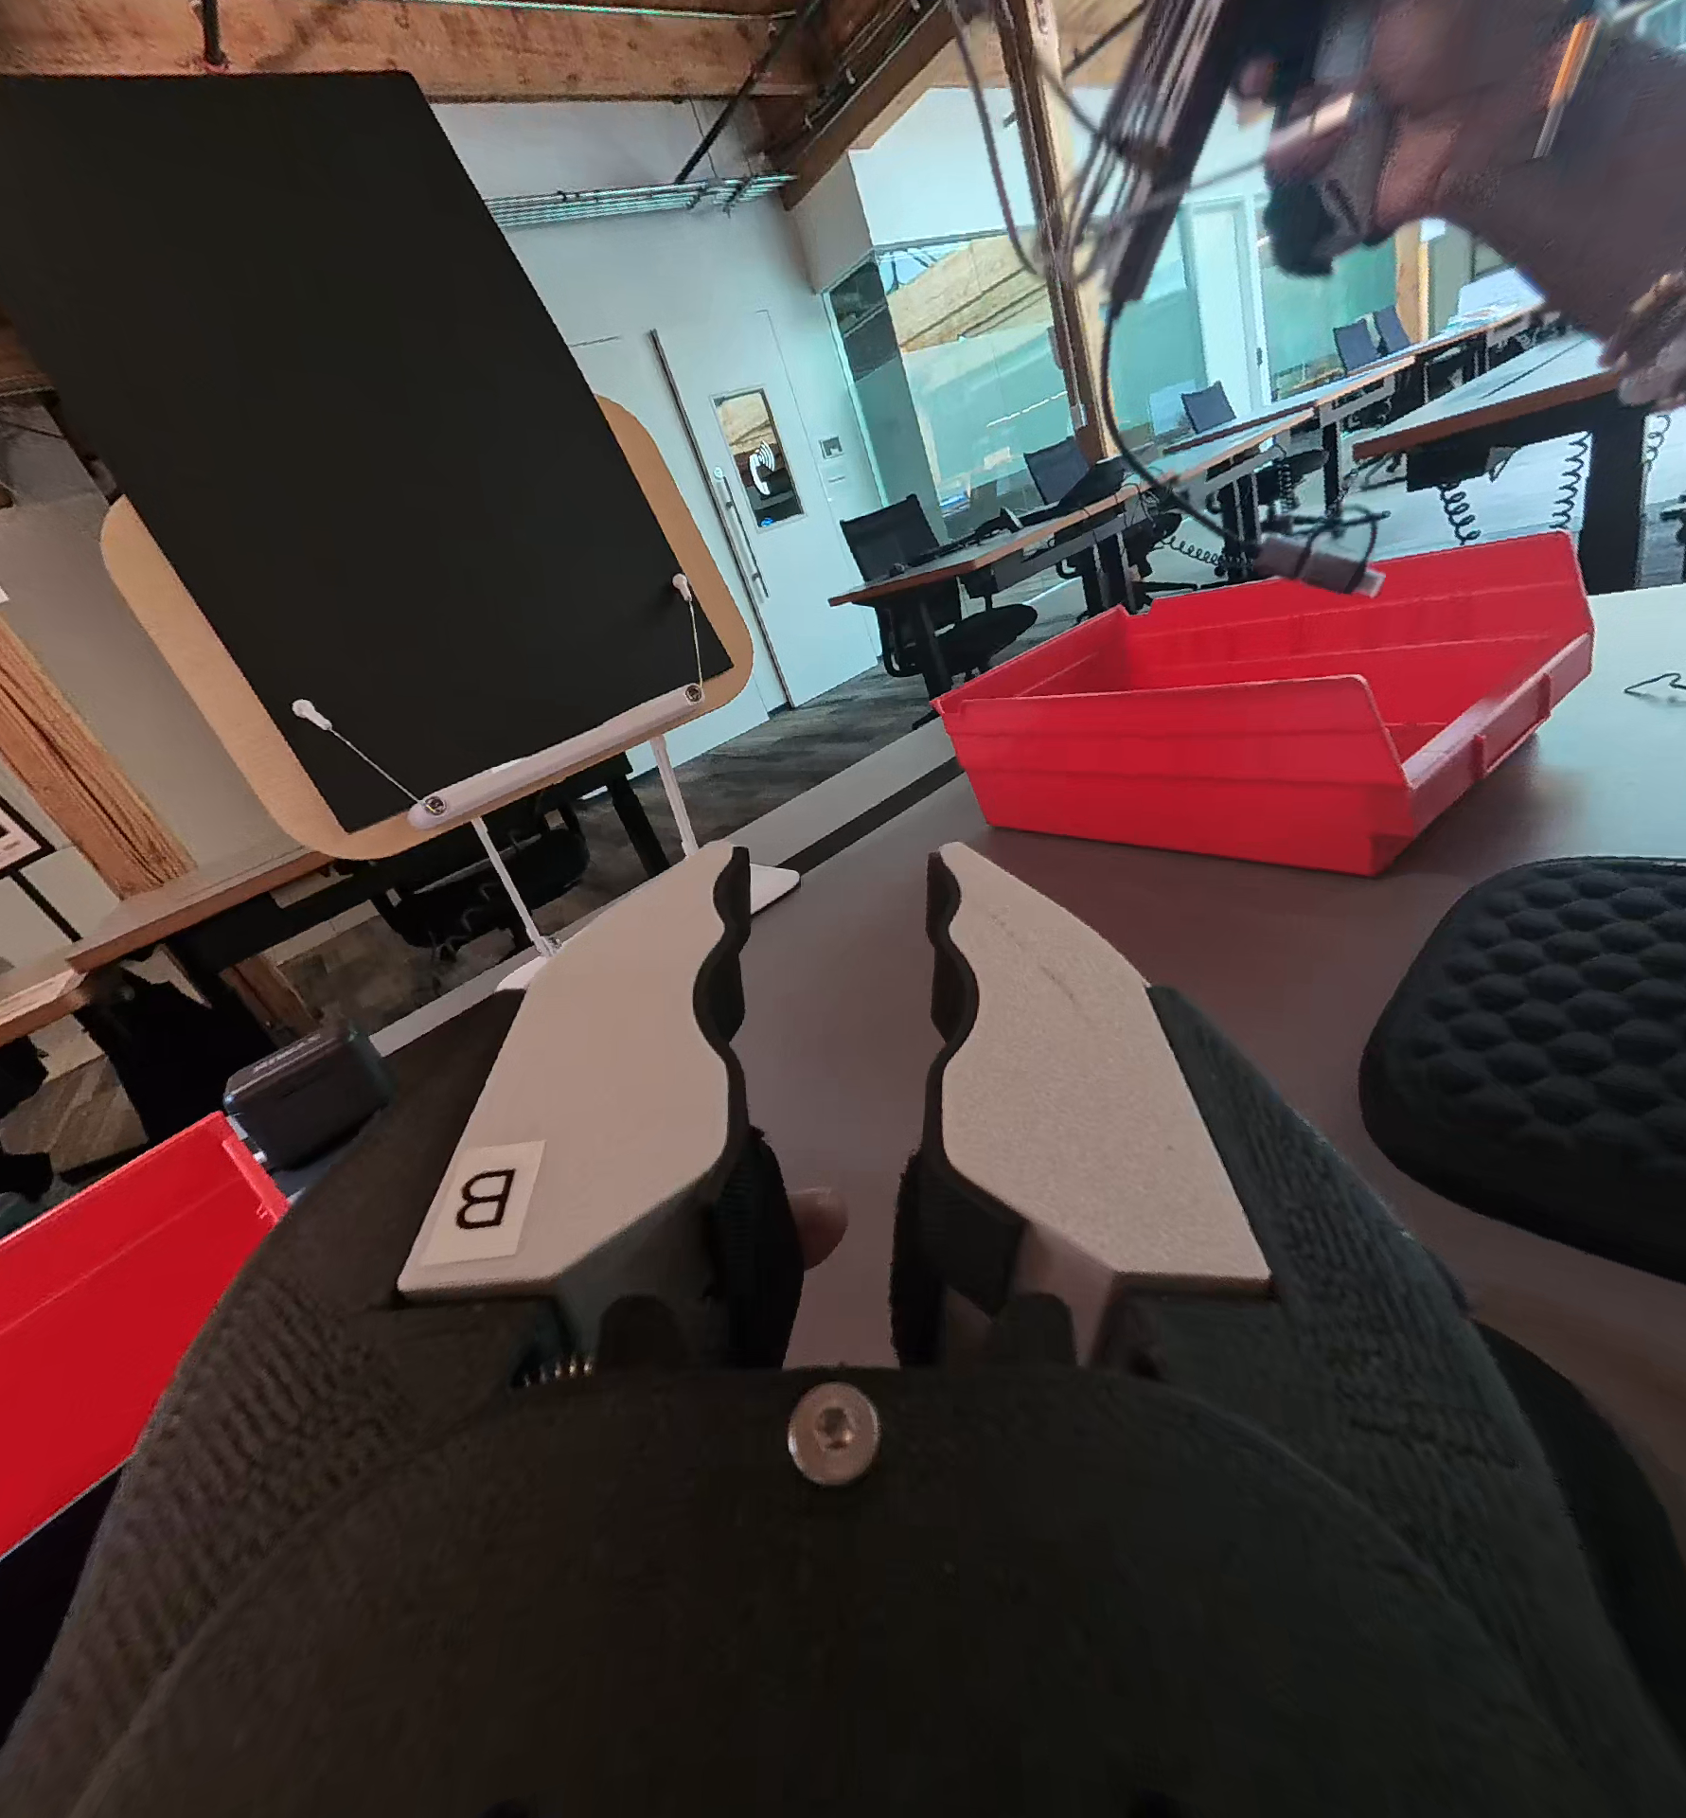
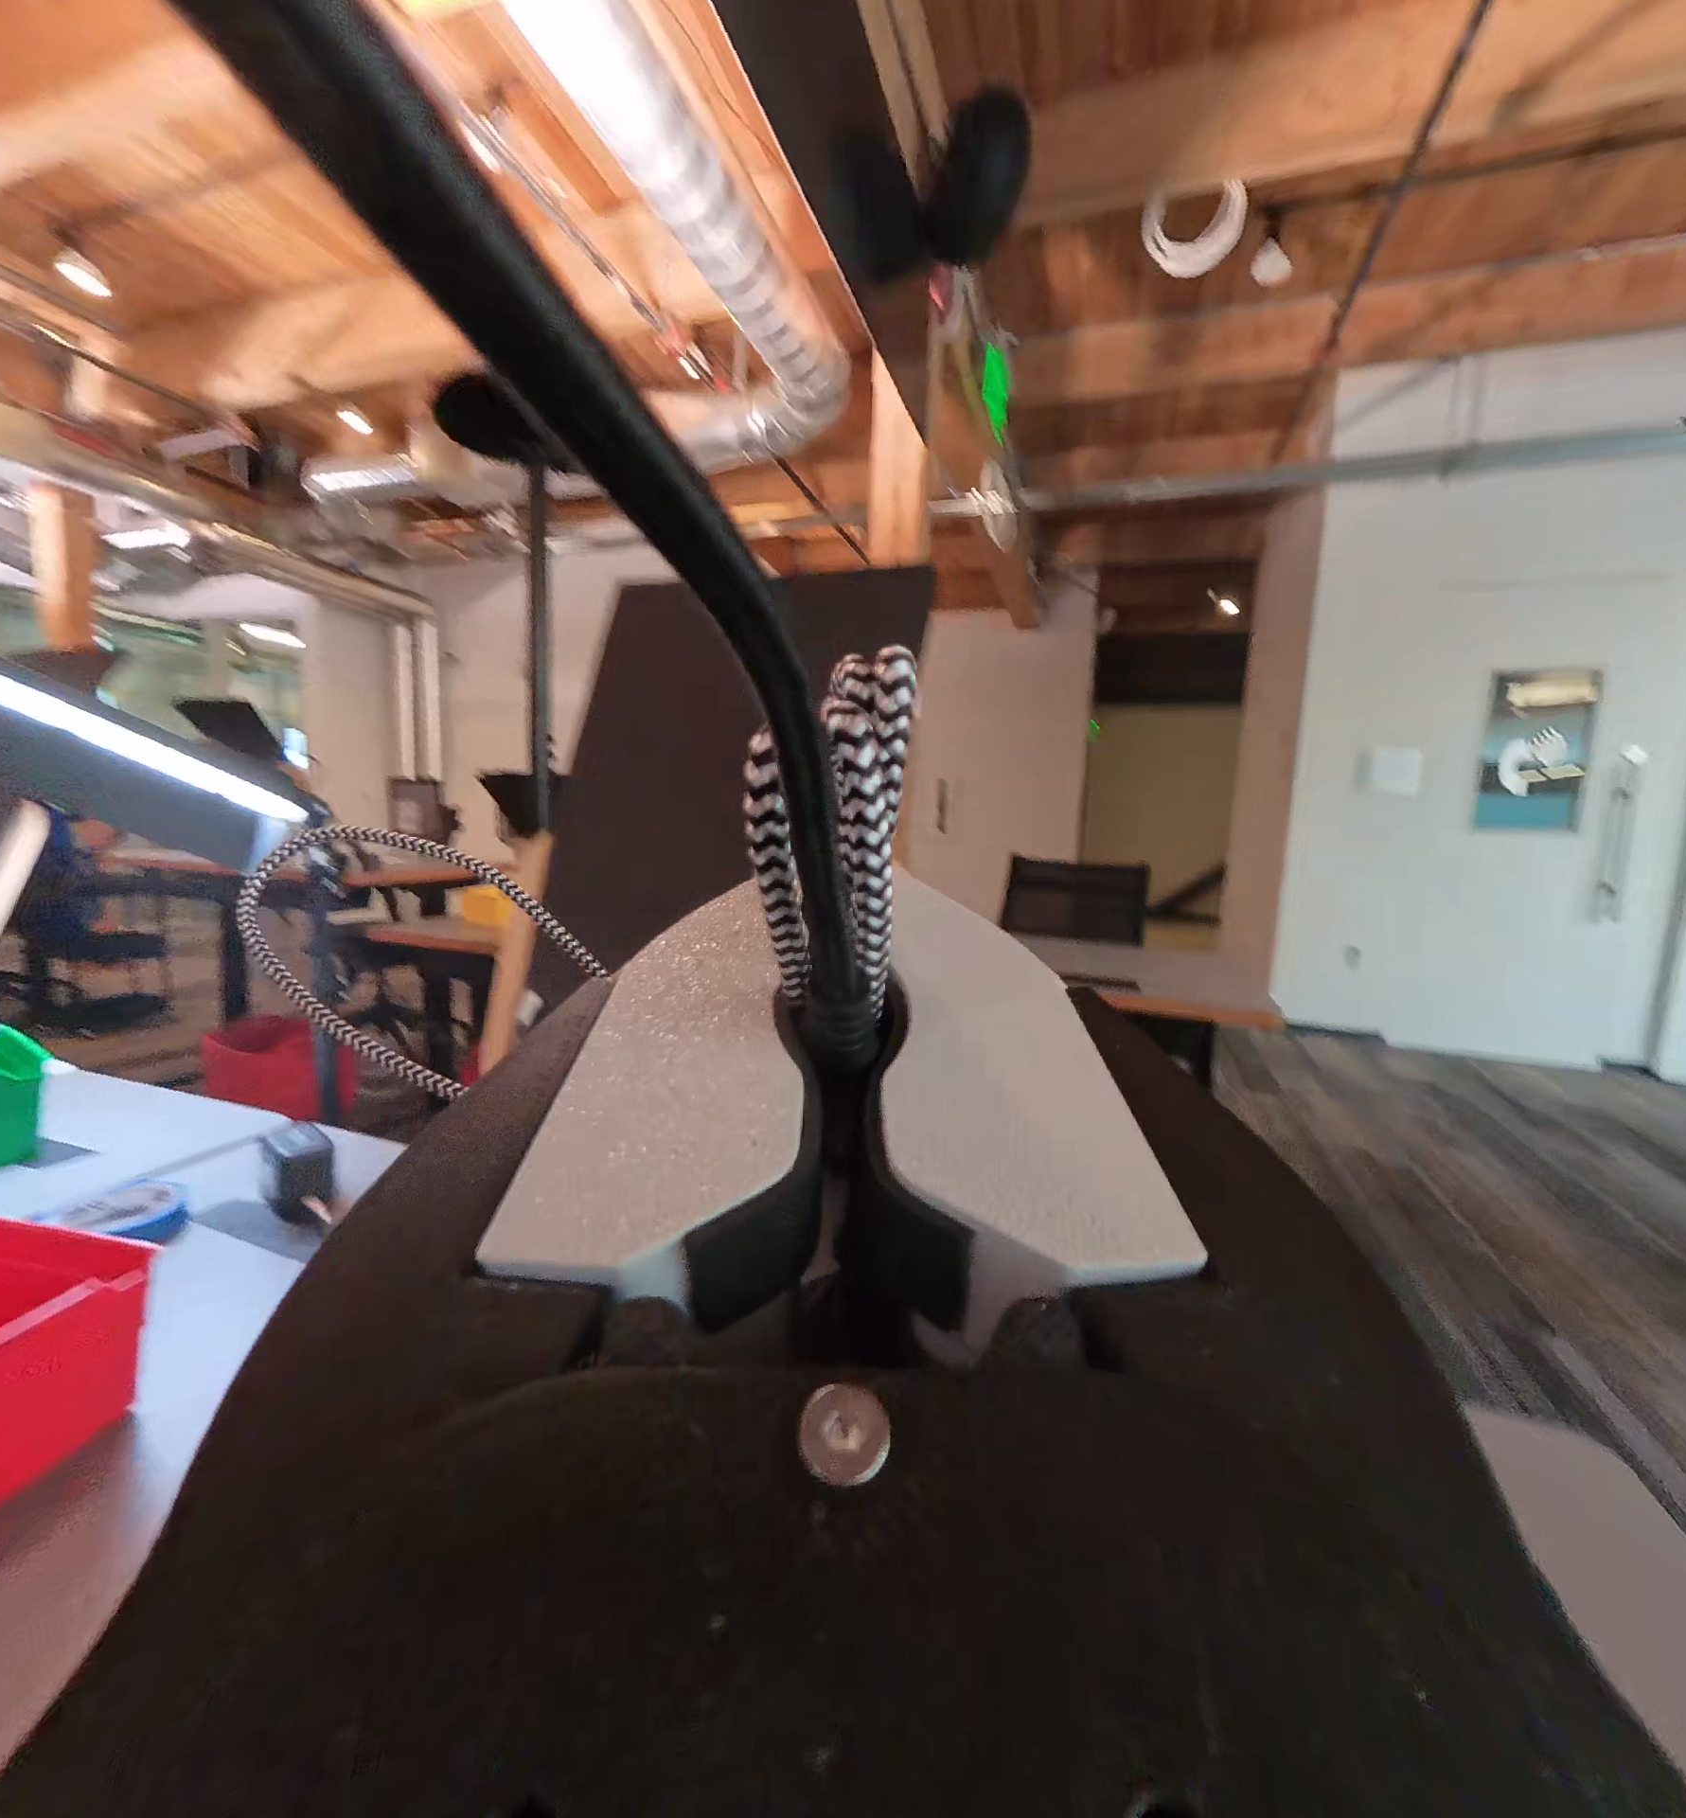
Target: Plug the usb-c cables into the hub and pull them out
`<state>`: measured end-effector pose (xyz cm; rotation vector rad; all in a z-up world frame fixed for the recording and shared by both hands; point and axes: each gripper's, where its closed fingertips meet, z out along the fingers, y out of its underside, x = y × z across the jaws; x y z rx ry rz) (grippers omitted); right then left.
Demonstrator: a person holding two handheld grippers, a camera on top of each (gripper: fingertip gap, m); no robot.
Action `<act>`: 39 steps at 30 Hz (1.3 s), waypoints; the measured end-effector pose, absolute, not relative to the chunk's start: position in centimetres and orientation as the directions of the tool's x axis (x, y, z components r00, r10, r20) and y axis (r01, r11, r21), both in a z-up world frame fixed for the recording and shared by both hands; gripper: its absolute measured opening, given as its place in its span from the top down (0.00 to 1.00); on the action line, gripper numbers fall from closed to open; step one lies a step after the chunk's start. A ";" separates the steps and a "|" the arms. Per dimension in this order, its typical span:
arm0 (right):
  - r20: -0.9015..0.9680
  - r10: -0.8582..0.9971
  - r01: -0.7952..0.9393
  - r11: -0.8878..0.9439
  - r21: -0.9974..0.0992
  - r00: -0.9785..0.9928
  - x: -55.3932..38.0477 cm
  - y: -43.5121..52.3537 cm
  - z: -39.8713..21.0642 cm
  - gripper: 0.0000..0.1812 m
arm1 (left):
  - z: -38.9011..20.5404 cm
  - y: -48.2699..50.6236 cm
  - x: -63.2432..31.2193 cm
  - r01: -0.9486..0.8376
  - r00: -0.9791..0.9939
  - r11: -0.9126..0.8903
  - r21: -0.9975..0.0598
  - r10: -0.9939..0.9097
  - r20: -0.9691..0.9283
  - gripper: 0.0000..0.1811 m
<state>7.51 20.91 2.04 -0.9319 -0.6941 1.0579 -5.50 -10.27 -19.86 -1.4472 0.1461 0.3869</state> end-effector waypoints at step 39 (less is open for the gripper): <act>0.446 0.877 0.943 0.283 -0.175 -0.181 10.5 22.3 -32.7 0.62 | -20.0 -12.4 -7.7 -0.404 0.892 0.012 -0.915 0.227 -0.391 0.83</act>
